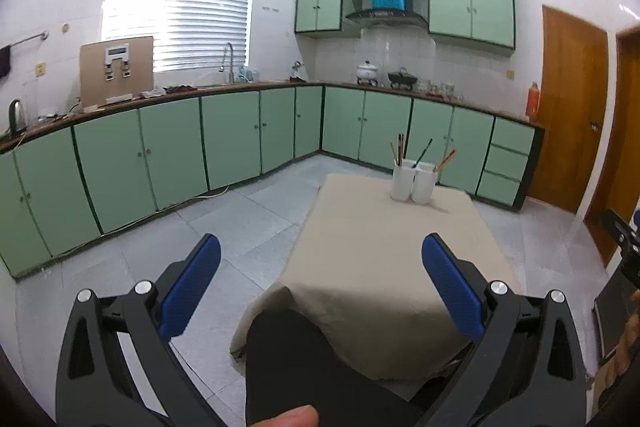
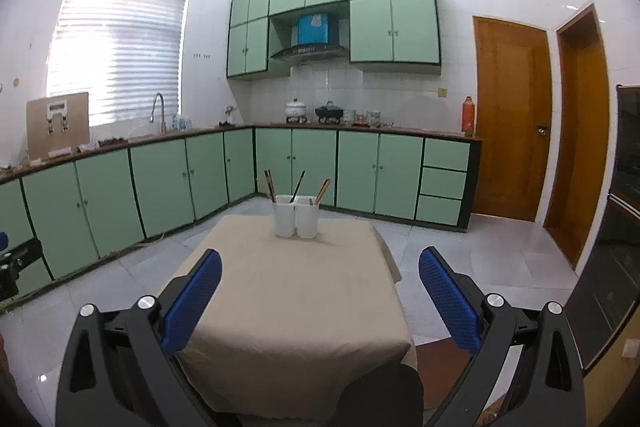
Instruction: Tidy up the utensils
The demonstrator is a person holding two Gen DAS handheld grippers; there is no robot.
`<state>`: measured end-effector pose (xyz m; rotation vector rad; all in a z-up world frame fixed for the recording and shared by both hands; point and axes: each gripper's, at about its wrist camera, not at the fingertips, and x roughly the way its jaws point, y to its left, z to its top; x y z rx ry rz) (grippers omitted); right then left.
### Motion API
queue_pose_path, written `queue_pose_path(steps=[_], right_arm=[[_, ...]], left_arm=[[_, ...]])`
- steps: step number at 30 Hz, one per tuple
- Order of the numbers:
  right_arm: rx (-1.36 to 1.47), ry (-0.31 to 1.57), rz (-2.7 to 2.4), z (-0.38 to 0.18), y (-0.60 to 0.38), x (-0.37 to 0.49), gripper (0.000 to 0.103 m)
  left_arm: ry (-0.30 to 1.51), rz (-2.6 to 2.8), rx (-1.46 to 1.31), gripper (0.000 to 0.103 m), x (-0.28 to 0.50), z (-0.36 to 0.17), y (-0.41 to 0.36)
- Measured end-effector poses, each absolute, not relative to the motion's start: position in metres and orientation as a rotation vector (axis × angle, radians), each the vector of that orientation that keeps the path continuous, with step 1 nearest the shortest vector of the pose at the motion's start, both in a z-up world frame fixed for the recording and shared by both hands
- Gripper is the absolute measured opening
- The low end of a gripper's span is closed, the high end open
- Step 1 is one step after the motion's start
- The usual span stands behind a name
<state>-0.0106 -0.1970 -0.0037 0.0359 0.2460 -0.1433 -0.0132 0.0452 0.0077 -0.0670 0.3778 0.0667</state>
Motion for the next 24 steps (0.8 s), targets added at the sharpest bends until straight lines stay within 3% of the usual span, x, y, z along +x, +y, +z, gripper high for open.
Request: queue_pose_path(steps=[24], right_arm=[[0.023, 0.245, -0.108, -0.009, -0.182, -0.029, 0.097]], left_arm=[[0.318, 0.133, -0.059, 0.098, -0.046, 0.028, 0.036]])
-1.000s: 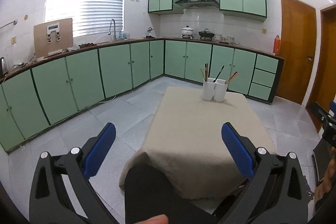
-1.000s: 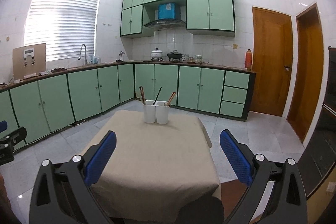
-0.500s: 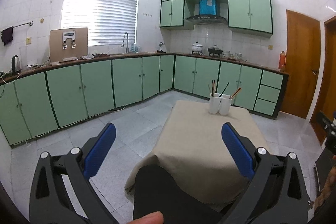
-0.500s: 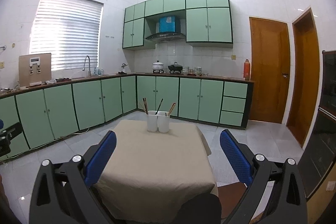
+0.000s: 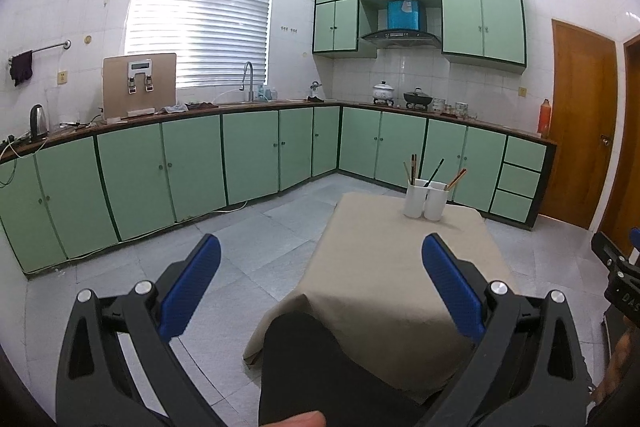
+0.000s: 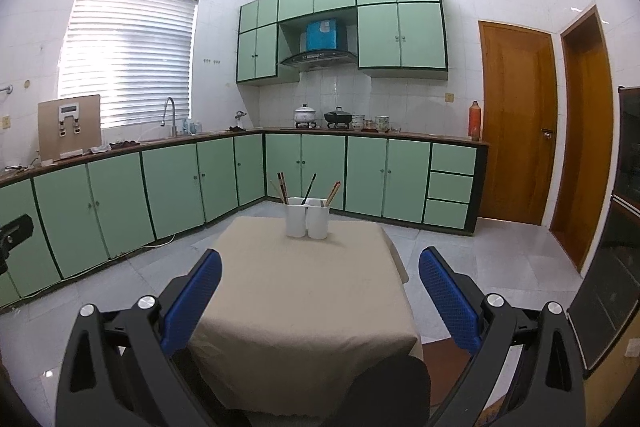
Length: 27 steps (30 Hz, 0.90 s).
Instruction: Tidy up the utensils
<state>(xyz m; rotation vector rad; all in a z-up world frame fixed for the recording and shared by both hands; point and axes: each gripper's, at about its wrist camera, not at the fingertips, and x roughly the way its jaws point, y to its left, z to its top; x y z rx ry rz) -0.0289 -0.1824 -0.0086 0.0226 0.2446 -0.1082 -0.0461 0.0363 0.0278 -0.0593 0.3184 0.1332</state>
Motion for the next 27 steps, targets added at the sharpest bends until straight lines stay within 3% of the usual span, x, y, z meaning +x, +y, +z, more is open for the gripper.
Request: queue_pose_path(steps=[27], right_arm=[[0.035, 0.207, -0.127, 0.002, -0.187, -0.037, 0.097]], left_arm=[[0.289, 0.129, -0.059, 0.098, -0.049, 0.032, 0.035]])
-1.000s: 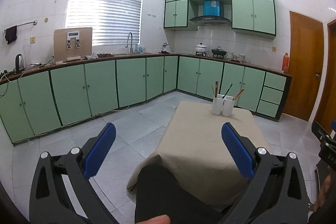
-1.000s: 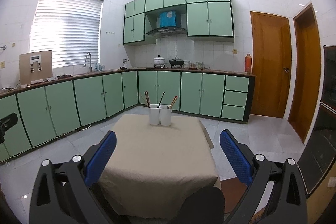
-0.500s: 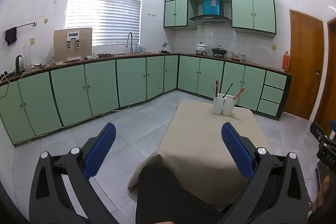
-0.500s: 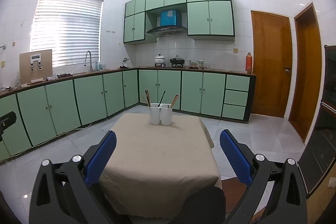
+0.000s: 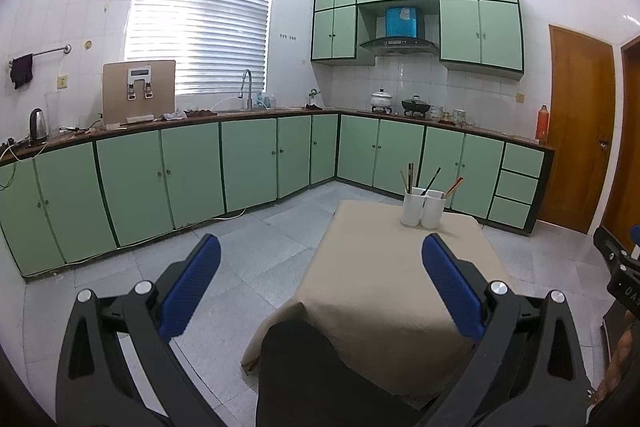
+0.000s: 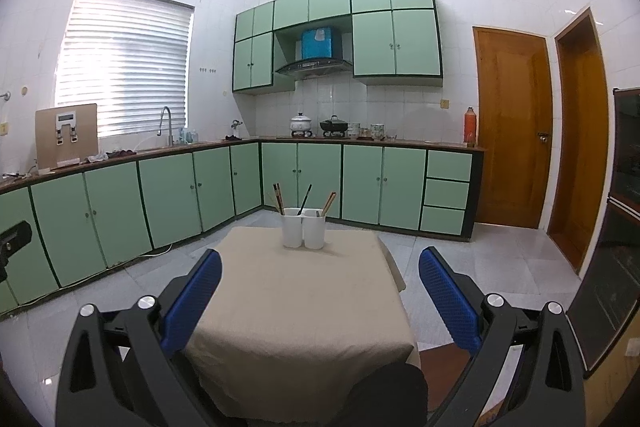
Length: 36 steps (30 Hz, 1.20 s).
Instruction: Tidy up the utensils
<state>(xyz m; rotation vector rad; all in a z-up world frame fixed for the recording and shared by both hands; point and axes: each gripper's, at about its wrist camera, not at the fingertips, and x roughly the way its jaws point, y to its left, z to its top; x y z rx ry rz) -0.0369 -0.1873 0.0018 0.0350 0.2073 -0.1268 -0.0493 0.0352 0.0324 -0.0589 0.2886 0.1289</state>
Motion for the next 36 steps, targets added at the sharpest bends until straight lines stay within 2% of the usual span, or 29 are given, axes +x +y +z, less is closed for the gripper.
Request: queue_pose_path(steps=[36], right_arm=[[0.034, 0.206, -0.134, 0.0026, -0.1831, -0.0409, 0.097]], left_arm=[[0.3, 0.111, -0.074, 0.098, -0.048, 0.0296, 0.0327]])
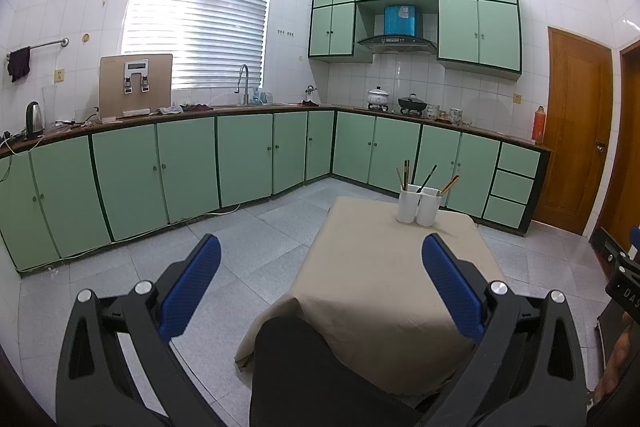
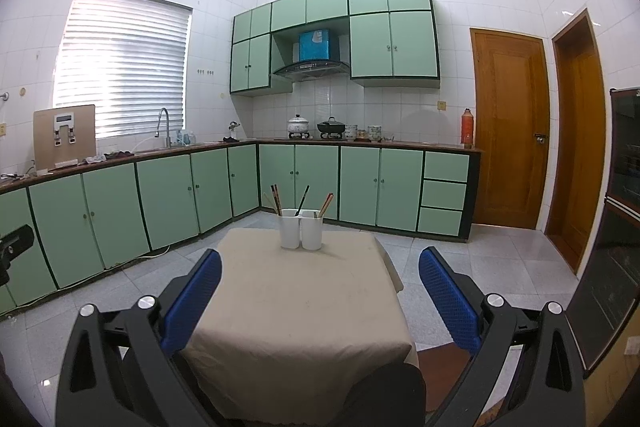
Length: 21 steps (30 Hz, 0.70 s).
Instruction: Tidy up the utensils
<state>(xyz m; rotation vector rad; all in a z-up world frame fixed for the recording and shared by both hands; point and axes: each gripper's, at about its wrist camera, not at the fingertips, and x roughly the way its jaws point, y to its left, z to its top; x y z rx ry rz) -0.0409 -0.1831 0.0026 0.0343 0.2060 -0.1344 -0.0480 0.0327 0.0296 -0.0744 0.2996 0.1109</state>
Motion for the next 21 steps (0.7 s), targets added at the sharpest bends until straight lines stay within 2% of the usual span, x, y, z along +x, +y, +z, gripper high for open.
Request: queue_pose_path(steps=[21], right_arm=[[0.035, 0.211, -0.136, -0.0006, -0.1816, -0.0417, 0.097]], left_arm=[[0.304, 0.109, -0.078, 0.098, -0.0479, 0.0267, 0.0332]])
